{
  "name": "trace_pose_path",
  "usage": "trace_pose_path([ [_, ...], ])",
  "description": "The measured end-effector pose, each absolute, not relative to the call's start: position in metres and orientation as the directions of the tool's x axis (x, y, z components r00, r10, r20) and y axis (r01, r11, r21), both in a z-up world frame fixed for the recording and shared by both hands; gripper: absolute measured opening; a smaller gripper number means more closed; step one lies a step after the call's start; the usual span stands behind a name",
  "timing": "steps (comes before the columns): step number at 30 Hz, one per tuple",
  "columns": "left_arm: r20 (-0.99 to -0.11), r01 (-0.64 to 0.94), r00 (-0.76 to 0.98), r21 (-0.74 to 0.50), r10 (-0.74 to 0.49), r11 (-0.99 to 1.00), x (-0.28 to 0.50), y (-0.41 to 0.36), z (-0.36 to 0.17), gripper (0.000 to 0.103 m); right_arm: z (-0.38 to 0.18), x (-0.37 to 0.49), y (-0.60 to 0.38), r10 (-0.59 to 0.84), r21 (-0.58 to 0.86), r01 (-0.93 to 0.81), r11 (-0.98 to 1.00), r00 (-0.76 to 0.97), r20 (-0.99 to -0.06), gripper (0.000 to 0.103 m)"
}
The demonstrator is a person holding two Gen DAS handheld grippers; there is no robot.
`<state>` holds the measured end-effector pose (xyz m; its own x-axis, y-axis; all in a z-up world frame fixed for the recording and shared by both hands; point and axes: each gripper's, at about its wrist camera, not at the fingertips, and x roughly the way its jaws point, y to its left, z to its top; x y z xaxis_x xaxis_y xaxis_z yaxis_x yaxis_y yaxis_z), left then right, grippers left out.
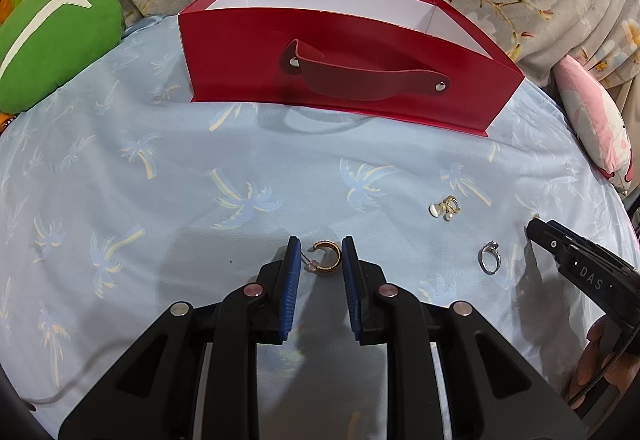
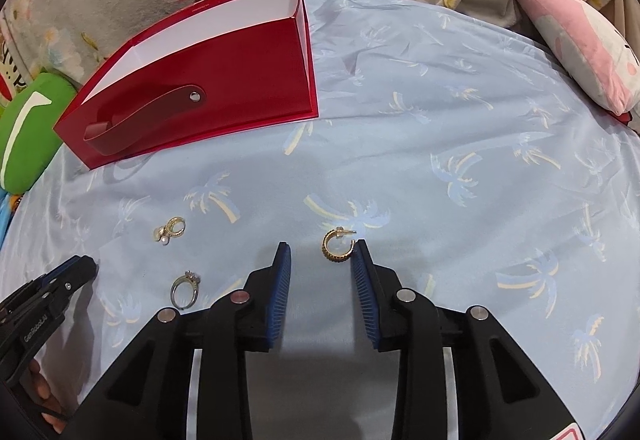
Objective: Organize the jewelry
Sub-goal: 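Grasp the twisted gold hoop earring with the right tool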
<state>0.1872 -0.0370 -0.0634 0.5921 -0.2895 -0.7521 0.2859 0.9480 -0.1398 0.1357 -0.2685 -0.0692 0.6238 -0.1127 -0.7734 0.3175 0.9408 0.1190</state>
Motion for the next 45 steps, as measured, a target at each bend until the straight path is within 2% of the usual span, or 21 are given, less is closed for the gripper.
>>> trace_pose_path([
  [7,-0.752,0.286,0.592,-0.139,-0.289,0.948,0.187,-0.037,-0.064,0.02,-0.07,0.135,-0.275,-0.134,0.122,0.355,0.927,0.617,-0.775,0.014],
  [14,-0.752,0.286,0.592,-0.139,-0.289,0.948,0.187,-0.037,-0.064,0.02,-0.07,0.134,-0.276,-0.128,0.134,0.358,0.924,0.621,-0.773,0.012],
  [16,-0.752,0.286,0.592,-0.139,-0.289,0.948,0.187,-0.037,-0.064,0.02,-0.07,0.133,-0.277,-0.125,0.139,0.358,0.923,0.622,-0.773,0.0],
  [23,-0.752,0.286,0.592,-0.139,-0.289,0.948,0.187,-0.037,-0.064,0.02,-0.07,0.133,-0.278,-0.115,0.144,0.349,0.926,0.623,-0.774,0.0],
  [26,-0.752,0.286,0.592,-0.138,-0.288,0.948,0.187,-0.037,-0.064,0.02,-0.069,0.134,-0.276,-0.122,0.134,0.349,0.928,0.621,-0.774,0.007],
  [31,-0.752,0.286,0.592,-0.139,-0.289,0.948,0.187,-0.037,-0.064,0.02,-0.069,0.146,-0.273,-0.129,0.121,0.346,0.93,0.618,-0.775,0.009],
  [34,-0.752,0.286,0.592,-0.139,-0.289,0.948,0.187,-0.037,-0.063,0.02,-0.069,0.155,-0.27,-0.148,0.098,0.35,0.932,0.611,-0.778,0.016],
  [45,-0.752,0.286,0.592,-0.139,-0.289,0.948,0.187,-0.037,-0.063,0.02,-0.069,0.178,-0.282,-0.161,0.104,0.38,0.919,0.604,-0.78,0.016],
])
